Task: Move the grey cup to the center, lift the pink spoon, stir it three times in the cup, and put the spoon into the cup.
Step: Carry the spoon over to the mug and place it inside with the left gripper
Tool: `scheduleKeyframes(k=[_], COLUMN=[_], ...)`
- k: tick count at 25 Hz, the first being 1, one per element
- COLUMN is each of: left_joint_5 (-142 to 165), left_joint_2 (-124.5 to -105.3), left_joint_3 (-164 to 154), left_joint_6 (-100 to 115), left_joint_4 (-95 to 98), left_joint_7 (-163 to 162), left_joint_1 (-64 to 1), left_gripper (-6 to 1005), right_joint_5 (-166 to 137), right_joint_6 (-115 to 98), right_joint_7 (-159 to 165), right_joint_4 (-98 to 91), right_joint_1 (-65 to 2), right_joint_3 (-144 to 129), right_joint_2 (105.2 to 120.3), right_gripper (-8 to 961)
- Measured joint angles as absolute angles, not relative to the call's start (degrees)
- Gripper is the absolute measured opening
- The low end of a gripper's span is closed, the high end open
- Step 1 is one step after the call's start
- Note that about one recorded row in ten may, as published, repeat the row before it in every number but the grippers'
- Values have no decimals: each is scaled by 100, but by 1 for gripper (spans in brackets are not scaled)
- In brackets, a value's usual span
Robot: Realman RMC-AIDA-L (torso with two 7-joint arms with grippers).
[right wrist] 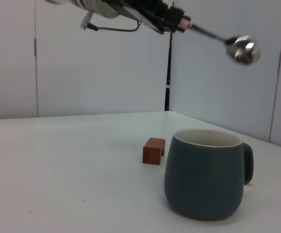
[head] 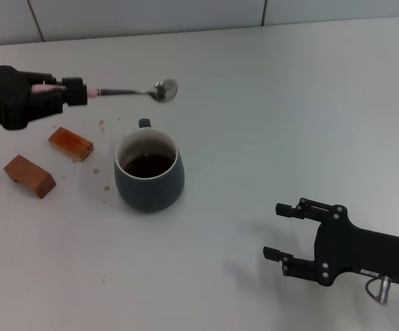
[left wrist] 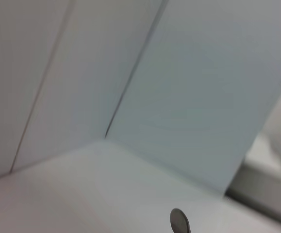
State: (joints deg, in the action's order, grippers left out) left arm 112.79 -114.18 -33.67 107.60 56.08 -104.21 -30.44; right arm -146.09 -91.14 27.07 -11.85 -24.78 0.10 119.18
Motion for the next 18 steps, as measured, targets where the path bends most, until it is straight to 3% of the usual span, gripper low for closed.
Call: scheduleKeyframes(k=[10,18], left_joint_5=[12887,13759], left_joint_2=[-11615,-11836], left_joint_3=[-4831,-5748], left_joint_6=[10760,10668], left_joint_4=[7967,8481], left_joint_7=[-11064,-11457], left_joint_1=[-3178,-3609], left_gripper=[151,155], right_joint_5=[-14598,-14598], right_joint_6=[-9150,-9155], right_joint_7=[2716,2716], right_joint_4=[-1187,-1180], right_joint_1=[-2371,-2352], right_joint_3=[80,133], right_joint_2=[11927,11927], right_gripper=[726,726])
